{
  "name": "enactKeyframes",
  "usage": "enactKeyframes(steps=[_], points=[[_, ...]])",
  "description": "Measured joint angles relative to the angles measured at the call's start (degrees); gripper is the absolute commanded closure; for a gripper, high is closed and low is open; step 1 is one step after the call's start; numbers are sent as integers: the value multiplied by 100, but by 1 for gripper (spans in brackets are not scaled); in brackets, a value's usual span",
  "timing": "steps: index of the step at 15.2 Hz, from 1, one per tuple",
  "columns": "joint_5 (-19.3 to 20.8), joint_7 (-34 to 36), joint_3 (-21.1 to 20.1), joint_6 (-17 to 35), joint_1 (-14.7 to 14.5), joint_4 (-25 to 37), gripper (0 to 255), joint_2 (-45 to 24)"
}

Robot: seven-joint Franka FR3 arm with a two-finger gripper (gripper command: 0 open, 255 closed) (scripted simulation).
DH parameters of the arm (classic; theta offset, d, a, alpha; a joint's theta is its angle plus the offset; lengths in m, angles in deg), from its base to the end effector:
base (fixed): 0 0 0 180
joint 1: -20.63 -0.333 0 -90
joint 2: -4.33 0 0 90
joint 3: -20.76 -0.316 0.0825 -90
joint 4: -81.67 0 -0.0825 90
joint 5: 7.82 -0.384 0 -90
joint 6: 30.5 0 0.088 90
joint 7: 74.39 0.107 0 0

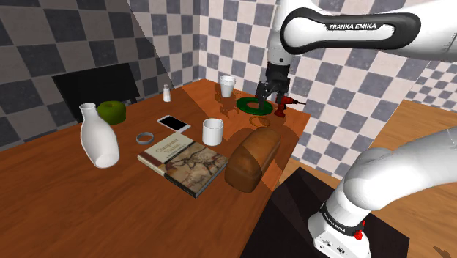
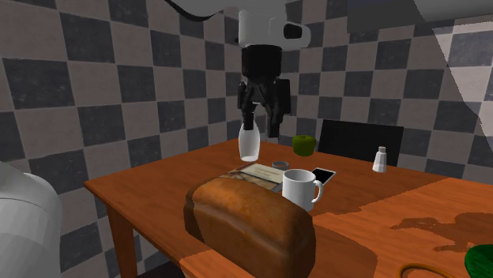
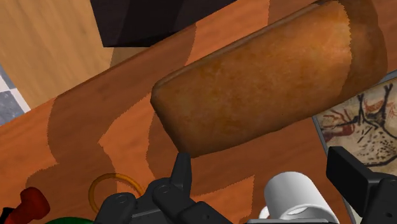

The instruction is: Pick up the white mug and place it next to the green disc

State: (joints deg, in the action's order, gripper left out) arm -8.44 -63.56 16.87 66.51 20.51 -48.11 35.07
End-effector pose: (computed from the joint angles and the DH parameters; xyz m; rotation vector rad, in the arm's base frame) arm 0.3847 0.0321 0.5573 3.1062 -0.2033 -0.0516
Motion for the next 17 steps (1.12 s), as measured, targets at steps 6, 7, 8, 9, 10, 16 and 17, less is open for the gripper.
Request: enactKeyframes(steps=[6, 7, 8, 9, 10, 16, 17], points=[[-85, 486, -289, 777, -52, 293, 0, -1054], [-90, 579, -341, 882, -66, 377, 0, -1238], [-81, 663, -386, 1001, -72, 492, 0, -1471], [-76, 744, -426, 1148, -82, 528, 0, -1655], [-60, 816, -457, 1228, -84, 661, 0, -1867], [102, 1269, -606, 1685, -146, 1492, 0, -3147], [133, 1354, -627, 1766, -169, 1605, 0, -3346]])
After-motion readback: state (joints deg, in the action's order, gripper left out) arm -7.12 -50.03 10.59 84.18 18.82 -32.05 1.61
